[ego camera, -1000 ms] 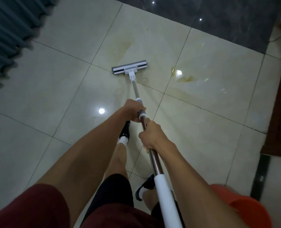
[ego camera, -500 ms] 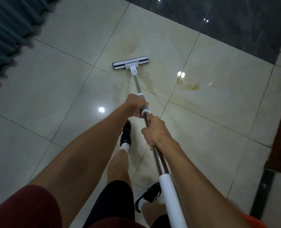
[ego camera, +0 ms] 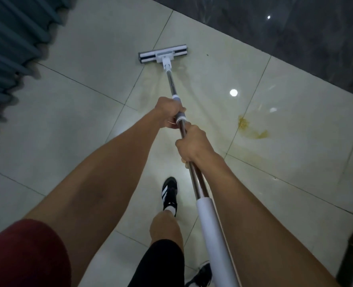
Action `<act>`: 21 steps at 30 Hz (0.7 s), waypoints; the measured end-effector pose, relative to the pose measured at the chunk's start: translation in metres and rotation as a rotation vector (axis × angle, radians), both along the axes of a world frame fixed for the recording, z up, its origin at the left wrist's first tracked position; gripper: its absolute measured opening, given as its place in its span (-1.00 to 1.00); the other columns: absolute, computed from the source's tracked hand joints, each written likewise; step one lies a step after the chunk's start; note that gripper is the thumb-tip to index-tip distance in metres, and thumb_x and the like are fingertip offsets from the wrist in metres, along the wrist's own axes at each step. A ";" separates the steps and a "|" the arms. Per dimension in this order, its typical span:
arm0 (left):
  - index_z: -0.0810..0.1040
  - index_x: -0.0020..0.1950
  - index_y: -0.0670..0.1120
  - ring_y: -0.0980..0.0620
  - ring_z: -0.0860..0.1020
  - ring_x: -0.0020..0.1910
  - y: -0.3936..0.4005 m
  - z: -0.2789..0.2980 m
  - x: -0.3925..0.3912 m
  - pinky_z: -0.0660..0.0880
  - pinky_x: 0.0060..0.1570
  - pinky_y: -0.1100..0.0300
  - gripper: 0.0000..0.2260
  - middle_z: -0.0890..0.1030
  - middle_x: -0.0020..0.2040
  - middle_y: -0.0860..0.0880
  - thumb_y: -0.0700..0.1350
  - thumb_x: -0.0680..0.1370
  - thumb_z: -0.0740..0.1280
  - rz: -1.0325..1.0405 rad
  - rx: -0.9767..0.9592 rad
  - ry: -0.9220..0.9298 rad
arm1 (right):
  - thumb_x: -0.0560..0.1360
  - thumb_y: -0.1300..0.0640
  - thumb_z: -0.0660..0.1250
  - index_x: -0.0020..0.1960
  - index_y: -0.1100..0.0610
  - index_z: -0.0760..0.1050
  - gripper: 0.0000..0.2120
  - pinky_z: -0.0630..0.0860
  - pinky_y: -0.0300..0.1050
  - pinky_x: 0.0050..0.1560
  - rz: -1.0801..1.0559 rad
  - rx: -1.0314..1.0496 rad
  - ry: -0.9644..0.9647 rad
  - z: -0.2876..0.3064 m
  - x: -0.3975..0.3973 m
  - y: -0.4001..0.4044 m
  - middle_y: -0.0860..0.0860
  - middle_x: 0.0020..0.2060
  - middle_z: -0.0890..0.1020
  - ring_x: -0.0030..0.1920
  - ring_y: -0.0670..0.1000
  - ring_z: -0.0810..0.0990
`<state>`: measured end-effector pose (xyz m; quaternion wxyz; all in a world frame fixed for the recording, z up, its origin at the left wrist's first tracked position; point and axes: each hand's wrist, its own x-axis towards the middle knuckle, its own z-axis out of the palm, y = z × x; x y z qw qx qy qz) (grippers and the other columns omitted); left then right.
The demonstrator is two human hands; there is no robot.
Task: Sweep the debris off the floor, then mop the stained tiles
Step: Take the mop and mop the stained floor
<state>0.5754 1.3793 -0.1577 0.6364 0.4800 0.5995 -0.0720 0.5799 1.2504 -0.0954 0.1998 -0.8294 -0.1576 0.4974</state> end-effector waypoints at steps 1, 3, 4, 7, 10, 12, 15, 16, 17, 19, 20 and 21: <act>0.57 -0.12 -0.21 -0.14 0.65 -0.30 0.016 0.000 0.007 0.64 -0.34 0.02 -0.91 0.65 -0.16 -0.17 -0.22 0.56 0.38 0.006 0.017 -0.004 | 0.52 0.32 0.24 0.46 0.11 0.34 -0.49 0.70 0.13 -0.16 -0.006 -0.003 -0.001 -0.001 0.009 0.019 0.19 0.01 0.60 -0.14 0.20 0.69; 0.58 -0.10 -0.22 -0.13 0.65 -0.31 0.045 -0.001 0.019 0.66 -0.23 -0.04 -0.90 0.65 -0.17 -0.18 -0.19 0.57 0.38 0.021 0.055 -0.006 | 0.51 0.33 0.24 0.44 0.14 0.37 -0.50 0.68 0.03 -0.34 -0.010 -0.005 -0.010 -0.002 0.023 0.053 0.20 0.00 0.61 -0.26 0.18 0.69; 0.58 -0.10 -0.22 -0.12 0.64 -0.34 0.057 0.000 0.023 0.66 -0.22 -0.05 -0.89 0.64 -0.18 -0.18 -0.19 0.57 0.39 0.024 0.070 -0.009 | 0.51 0.34 0.23 0.44 0.14 0.37 -0.50 0.65 -0.04 -0.44 -0.008 -0.001 -0.014 -0.003 0.028 0.067 0.21 -0.02 0.62 -0.32 0.15 0.68; 0.57 -0.17 -0.21 -0.09 0.61 -0.40 0.077 0.001 0.023 0.62 -0.38 0.06 -0.86 0.62 -0.24 -0.17 -0.20 0.56 0.40 0.016 0.079 -0.017 | 0.51 0.33 0.24 0.46 0.15 0.35 -0.48 0.60 -0.10 -0.45 0.028 0.004 -0.016 -0.003 0.030 0.087 0.20 0.00 0.62 -0.30 0.12 0.68; 0.56 -0.15 -0.21 -0.11 0.64 -0.32 0.069 0.001 0.010 0.65 -0.30 0.01 -0.87 0.64 -0.19 -0.17 -0.19 0.56 0.40 -0.001 0.077 0.008 | 0.50 0.33 0.23 0.52 0.13 0.28 -0.41 0.66 -0.03 -0.30 0.061 0.010 0.006 0.000 0.014 0.076 0.21 0.08 0.60 -0.20 0.14 0.70; 0.56 -0.12 -0.22 -0.13 0.66 -0.26 0.054 0.001 -0.004 0.66 -0.19 -0.07 -0.90 0.65 -0.16 -0.19 -0.21 0.54 0.42 -0.010 0.061 0.017 | 0.51 0.33 0.24 0.52 0.11 0.26 -0.40 0.67 -0.03 -0.32 0.077 0.015 0.018 0.002 -0.001 0.059 0.17 -0.01 0.59 -0.25 0.12 0.69; 0.55 -0.06 -0.25 -0.17 0.66 -0.22 0.024 0.004 -0.030 0.65 -0.18 -0.08 -0.91 0.65 -0.11 -0.23 -0.26 0.52 0.43 -0.008 0.002 0.020 | 0.50 0.32 0.24 0.54 0.09 0.23 -0.38 0.61 -0.11 -0.46 0.124 -0.009 0.024 0.005 -0.021 0.025 0.13 -0.12 0.57 -0.35 0.08 0.68; 0.55 -0.04 -0.27 -0.18 0.67 -0.21 0.010 0.006 -0.039 0.65 -0.18 -0.08 -0.90 0.65 -0.09 -0.24 -0.27 0.52 0.44 -0.006 -0.012 0.022 | 0.50 0.32 0.24 0.54 0.08 0.22 -0.37 0.59 -0.13 -0.49 0.140 -0.020 0.024 0.006 -0.028 0.011 0.13 -0.13 0.57 -0.37 0.07 0.67; 0.55 -0.01 -0.28 -0.20 0.67 -0.18 -0.005 0.008 -0.049 0.65 -0.18 -0.10 -0.88 0.65 -0.07 -0.26 -0.27 0.52 0.44 -0.003 -0.019 0.027 | 0.50 0.33 0.23 0.54 0.06 0.21 -0.36 0.59 -0.13 -0.51 0.159 -0.029 0.026 0.008 -0.035 -0.005 0.12 -0.15 0.56 -0.40 0.06 0.67; 0.55 0.03 -0.29 -0.23 0.68 -0.12 -0.038 0.012 -0.067 0.64 -0.18 -0.10 -0.85 0.65 -0.04 -0.28 -0.27 0.52 0.43 0.009 -0.031 0.035 | 0.49 0.32 0.23 0.56 0.04 0.19 -0.33 0.62 -0.09 -0.47 0.203 -0.034 0.028 0.012 -0.049 -0.039 0.10 -0.16 0.56 -0.42 0.05 0.67; 0.54 0.04 -0.30 -0.23 0.68 -0.12 -0.057 0.015 -0.077 0.64 -0.20 -0.09 -0.85 0.65 -0.04 -0.28 -0.28 0.53 0.42 0.023 -0.039 0.033 | 0.48 0.32 0.23 0.56 0.02 0.18 -0.32 0.65 -0.05 -0.41 0.229 -0.033 0.031 0.014 -0.056 -0.058 0.10 -0.15 0.56 -0.39 0.06 0.68; 0.54 0.05 -0.30 -0.21 0.67 -0.16 -0.077 0.019 -0.088 0.63 -0.26 -0.06 -0.86 0.64 -0.04 -0.28 -0.27 0.54 0.41 0.043 -0.046 0.033 | 0.48 0.32 0.23 0.57 0.00 0.17 -0.31 0.68 -0.01 -0.33 0.255 -0.028 0.031 0.016 -0.064 -0.077 0.10 -0.13 0.57 -0.35 0.08 0.69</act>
